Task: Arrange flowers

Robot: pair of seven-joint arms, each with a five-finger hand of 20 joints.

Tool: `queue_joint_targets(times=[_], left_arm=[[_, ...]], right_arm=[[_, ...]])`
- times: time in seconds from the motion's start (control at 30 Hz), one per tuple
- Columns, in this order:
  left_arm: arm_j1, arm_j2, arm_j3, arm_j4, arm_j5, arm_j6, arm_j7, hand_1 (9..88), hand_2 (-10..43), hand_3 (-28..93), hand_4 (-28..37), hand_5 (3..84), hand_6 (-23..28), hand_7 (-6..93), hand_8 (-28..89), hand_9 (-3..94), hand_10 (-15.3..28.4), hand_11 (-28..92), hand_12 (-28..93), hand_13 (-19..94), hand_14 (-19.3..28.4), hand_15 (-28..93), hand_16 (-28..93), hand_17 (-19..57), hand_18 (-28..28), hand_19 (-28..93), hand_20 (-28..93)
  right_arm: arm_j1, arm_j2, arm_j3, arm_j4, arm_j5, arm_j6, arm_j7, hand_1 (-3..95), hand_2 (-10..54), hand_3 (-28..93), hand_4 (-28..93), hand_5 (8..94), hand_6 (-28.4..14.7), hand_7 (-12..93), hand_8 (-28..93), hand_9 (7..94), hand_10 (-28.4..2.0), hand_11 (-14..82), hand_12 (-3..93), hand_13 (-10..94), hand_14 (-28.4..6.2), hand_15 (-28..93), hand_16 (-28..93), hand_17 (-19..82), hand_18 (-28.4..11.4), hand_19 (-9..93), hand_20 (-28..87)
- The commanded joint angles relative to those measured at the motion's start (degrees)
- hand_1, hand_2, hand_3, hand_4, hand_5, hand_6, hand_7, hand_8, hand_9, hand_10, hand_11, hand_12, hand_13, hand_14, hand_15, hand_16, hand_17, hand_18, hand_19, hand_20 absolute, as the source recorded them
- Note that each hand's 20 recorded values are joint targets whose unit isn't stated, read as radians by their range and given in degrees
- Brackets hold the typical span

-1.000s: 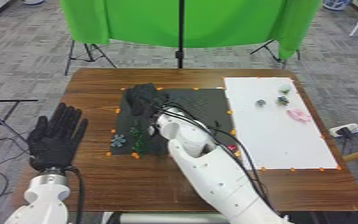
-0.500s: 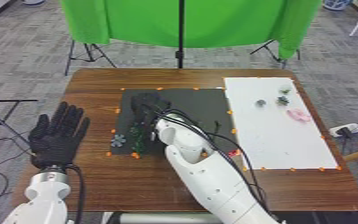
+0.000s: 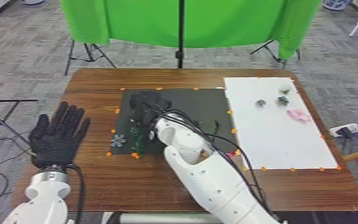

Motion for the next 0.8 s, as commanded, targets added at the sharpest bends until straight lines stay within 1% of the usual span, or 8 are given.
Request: queue_joint_targets(times=[0.03,0.1,0.27,0.33,0.43,0.5,0.6,0.8], left_arm=[[2.4,-3.41,-1.22,0.04,0.79,0.36,-2.07,26.3,17.4,77,-28.3,46.1,9.2,13.0,-11,38.7,14.0,23,6,28,13.0,35,-9,-6.6,11.9,30,13],[2.9,-3.76,-1.8,-0.12,0.97,0.43,-2.14,26.4,17.5,77,-28.3,46.1,9.2,13.0,-11,38.8,14.3,22,6,28,13.6,35,-9,-7.0,12.3,31,13],[4.8,-3.86,-3.61,-0.96,1.87,-0.59,-0.18,26.4,17.8,76,-28.3,45.9,9.5,12.6,-11,39.5,15.3,21,7,28,15.1,35,-9,-8.1,13.2,33,12],[5.0,-4.03,-4.36,-1.03,2.69,-0.3,-0.38,26.4,17.8,76,-28.3,45.9,9.5,12.5,-11,39.6,15.5,21,7,28,15.2,35,-9,-8.2,13.3,33,12],[5.9,-3.54,-5.47,-1.38,4.04,0.83,0.77,26.4,17.7,76,-28.3,45.9,9.6,12.4,-11,39.7,15.6,21,7,28,15.6,35,-9,-8.3,13.3,33,12],[6.3,-3.6,-6.03,-1.61,3.8,0.44,1.41,26.4,17.8,76,-28.3,45.9,9.6,12.3,-11,39.8,15.8,21,7,29,15.7,35,-9,-8.4,13.3,34,11],[6.2,-3.62,-5.96,-1.5,3.16,-0.17,1.47,26.4,17.8,76,-28.3,45.9,9.6,12.2,-11,39.8,15.8,21,8,29,15.6,35,-9,-8.5,13.4,34,11],[4.7,-2.73,-5.41,-0.99,3.66,-0.57,1.72,26.4,17.8,76,-28.3,45.9,9.6,12.0,-11,39.9,15.7,20,8,29,15.8,35,-9,-8.5,13.4,34,11]], right_arm=[[-3.1,5.5,4.5,-12.4,8.4,-6.3,8.2,40.7,-9.5,87,-28,57.3,-2.2,18,-14,57.5,-13.5,13.5,13.4,57,-13.8,57,19,27,-23.7,83,47],[-4.2,8.4,7.5,-17.3,11.6,-8.0,11.7,39.4,-9.5,86,-28,54.0,-2.8,17,-14,54.0,-14.2,12.3,13.0,54,-14.3,51,16,26,-23.8,79,45],[-7.2,19.4,14.6,-24.8,13.3,-8.1,16.3,38.2,-9.5,84,-28,50.2,-3.9,14,-13,48.8,-15.0,10.5,12.6,47,-15.5,40,13,24,-23.4,74,40],[-8.6,24.7,17.6,-26.0,9.3,-9.5,15.9,37.3,-9.5,84,-28,48.6,-4.8,13,-12,45.1,-17.0,9.4,12.5,40,-17.2,35,13,21,-23.6,71,37],[-12.3,31.0,22.9,-28.8,11.4,-10.4,19.2,35.9,-9.5,84,-28,46.6,-5.4,13,-12,41.8,-18.0,9.2,12.7,33,-18.4,30,12,18,-23.2,67,34],[-14.5,33.1,26.7,-29.9,13.8,-11.7,22.0,35.6,-9.5,84,-28,45.8,-5.7,12,-12,40.7,-18.3,9.3,12.6,31,-18.6,27,12,16,-23.1,65,32],[-18.7,35.0,31.6,-30.9,11.3,-13.6,23.3,35.4,-9.5,84,-28,45.1,-6.0,12,-11,39.7,-18.7,9.5,12.5,31,-18.8,26,14,16,-23.1,65,30],[-23.5,36.6,36.5,-30.6,11.2,-15.6,24.2,35.8,-9.5,85,-28,43.7,-6.1,12,-11,39.0,-19.0,9.3,12.6,30,-19.0,26,15,15,-23.3,66,30]])
